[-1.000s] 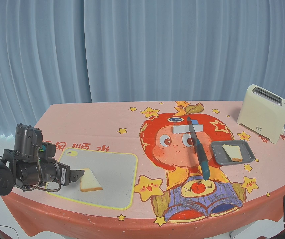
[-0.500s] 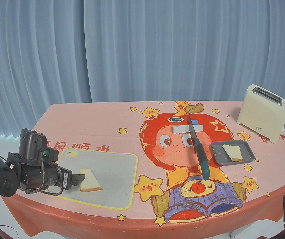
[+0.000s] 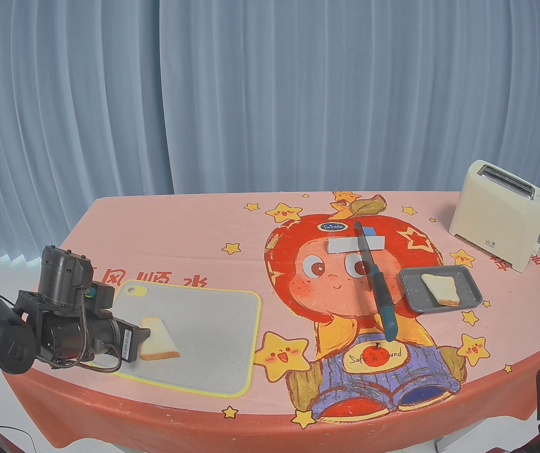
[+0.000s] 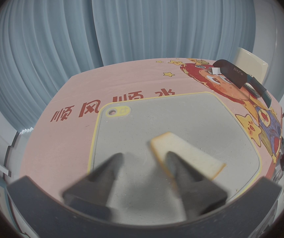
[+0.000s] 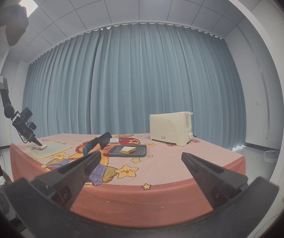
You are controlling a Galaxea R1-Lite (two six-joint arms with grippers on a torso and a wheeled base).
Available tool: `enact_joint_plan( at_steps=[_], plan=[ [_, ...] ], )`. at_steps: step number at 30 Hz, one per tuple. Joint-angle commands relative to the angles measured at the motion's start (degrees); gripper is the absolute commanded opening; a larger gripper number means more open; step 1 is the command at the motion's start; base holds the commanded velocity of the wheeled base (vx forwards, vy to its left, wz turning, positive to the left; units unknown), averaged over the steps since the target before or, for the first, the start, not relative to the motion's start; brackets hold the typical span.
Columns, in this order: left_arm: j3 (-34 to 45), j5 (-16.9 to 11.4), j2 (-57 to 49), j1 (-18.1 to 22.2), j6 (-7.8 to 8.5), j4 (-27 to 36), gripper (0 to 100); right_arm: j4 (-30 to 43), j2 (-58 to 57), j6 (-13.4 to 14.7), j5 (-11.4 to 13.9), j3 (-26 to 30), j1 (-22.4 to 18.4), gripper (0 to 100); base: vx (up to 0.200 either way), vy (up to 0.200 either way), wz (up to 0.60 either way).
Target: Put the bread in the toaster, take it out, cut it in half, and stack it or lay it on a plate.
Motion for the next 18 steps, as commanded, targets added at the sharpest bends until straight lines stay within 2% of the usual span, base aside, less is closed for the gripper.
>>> enact_joint_plan(
  at_steps=[1, 5, 18],
  plan=[
    [0.46, -0.03, 0.31, -0.22, 0.03, -0.06, 0, -0.02, -0.93, 0.02, 0.00, 1.01, 0.02, 100, 0.000, 0.000, 0.00],
    [0.98, -0.12, 0.22, -1.71, -0.06, -1.90, 0, -0.02, -0.93, 0.02, 0.00, 1.01, 0.02, 100, 0.000, 0.000, 0.00],
    [0.81, 0.05, -0.57, -1.62, 0.03, -2.96, 0, -0.02, -0.93, 0.02, 0.00, 1.01, 0.02, 100, 0.000, 0.000, 0.00]
  ],
)
